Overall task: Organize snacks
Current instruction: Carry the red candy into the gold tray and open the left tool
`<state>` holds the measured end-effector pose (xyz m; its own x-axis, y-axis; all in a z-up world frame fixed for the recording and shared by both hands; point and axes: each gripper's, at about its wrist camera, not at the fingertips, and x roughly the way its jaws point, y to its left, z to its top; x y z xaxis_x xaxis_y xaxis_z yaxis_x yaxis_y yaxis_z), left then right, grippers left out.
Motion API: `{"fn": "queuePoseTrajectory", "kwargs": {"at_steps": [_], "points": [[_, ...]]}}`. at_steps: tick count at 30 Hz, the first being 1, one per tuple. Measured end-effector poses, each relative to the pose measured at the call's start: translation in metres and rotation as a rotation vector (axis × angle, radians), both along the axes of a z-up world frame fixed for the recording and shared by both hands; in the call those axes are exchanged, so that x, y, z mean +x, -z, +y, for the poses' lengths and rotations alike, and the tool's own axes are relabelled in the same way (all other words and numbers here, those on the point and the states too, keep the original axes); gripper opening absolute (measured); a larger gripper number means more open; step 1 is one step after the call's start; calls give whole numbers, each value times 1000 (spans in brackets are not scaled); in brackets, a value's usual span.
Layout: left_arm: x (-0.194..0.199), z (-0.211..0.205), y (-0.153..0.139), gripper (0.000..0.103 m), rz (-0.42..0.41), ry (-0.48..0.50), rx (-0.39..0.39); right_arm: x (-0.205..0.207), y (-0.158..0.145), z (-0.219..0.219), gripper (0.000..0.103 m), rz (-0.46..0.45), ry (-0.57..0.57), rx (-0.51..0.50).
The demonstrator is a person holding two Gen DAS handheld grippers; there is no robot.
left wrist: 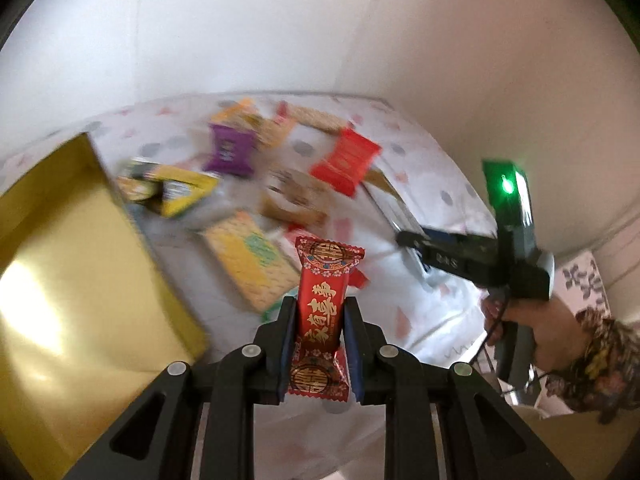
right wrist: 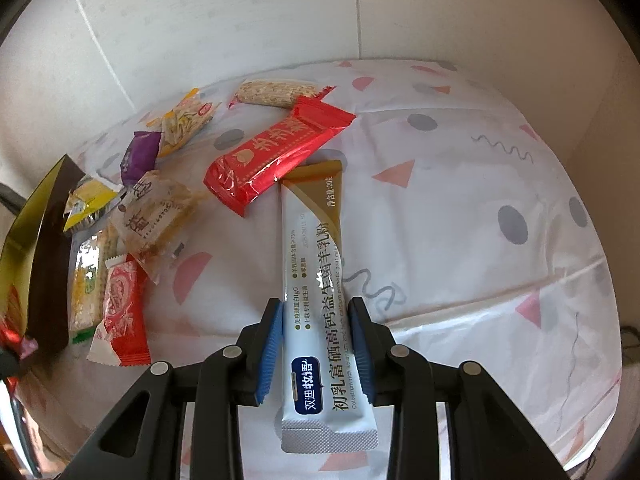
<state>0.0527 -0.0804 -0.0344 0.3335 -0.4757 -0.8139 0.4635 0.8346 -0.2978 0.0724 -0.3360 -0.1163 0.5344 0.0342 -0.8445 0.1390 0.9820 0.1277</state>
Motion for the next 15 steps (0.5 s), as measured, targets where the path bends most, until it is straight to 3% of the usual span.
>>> {"fn": "queuePoseTrajectory", "kwargs": {"at_steps": [15], "points": [[48,160,19,23,0,-520,89,3,-1,8,33,31,49,-3]]}}
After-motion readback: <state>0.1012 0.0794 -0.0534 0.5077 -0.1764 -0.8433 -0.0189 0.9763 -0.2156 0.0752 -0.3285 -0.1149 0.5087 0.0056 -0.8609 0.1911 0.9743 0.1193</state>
